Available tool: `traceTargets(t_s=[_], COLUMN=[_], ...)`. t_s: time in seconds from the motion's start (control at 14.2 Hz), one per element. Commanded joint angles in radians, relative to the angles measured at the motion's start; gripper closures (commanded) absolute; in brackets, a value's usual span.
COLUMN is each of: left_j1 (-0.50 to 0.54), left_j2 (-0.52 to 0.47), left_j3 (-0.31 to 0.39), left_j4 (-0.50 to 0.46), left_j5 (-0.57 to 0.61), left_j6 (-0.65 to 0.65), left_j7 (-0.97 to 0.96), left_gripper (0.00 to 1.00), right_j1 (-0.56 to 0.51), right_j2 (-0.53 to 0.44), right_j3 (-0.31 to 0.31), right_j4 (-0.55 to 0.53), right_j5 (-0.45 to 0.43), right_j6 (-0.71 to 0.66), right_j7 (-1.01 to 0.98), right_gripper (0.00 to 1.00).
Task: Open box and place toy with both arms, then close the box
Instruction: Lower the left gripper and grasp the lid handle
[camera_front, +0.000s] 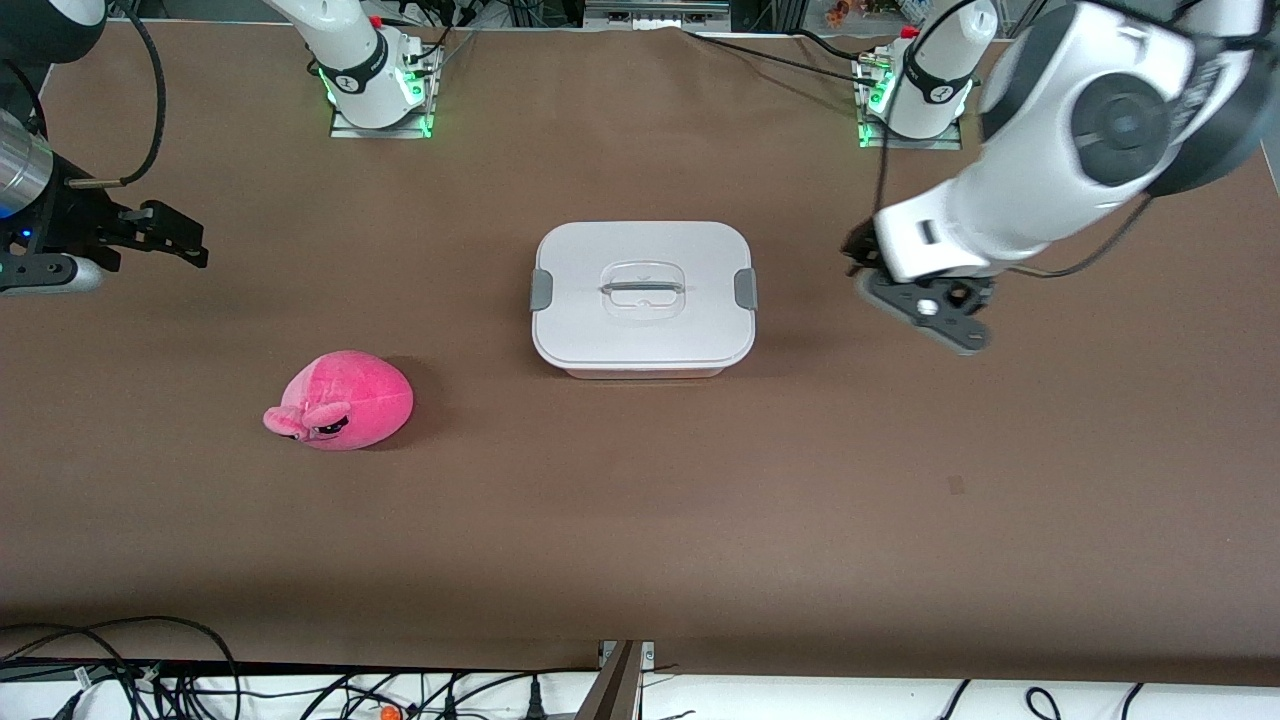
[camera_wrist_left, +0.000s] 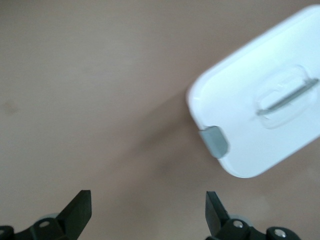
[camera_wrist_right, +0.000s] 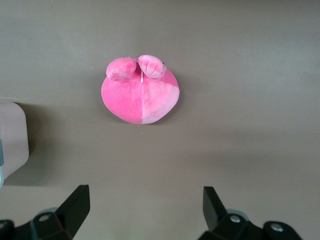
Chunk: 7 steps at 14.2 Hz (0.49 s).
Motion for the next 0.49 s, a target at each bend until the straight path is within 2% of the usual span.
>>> traceTargets(t_s=[0.0,0.28,0.42], left_j1=[-0.086,-0.229,-0.273], left_j2=[0.061,0.156,0.178], left_j3=[-0.029,-0.026,-0.027], left_j4=[0.036,0.054,0.053], left_j5=[0.0,0.018,0.084], left_j6=[0.005,0.207,0.238], left_j7=[0.03,0.255,0.322], left_gripper=[0.0,0.0,0.0], right_j1=[-0.005,0.004,0.006], right_j2=[0.007,0.005,0.005], right_j3=[0.014,0.014,0.015], right_j4=[0.017,0.015,0.015], right_j5=[-0.003,-0.002,-0.002], right_j6=[0.006,0.003,0.001], right_j7=[0.003,0.003,0.003], right_gripper=[0.0,0.0,0.0])
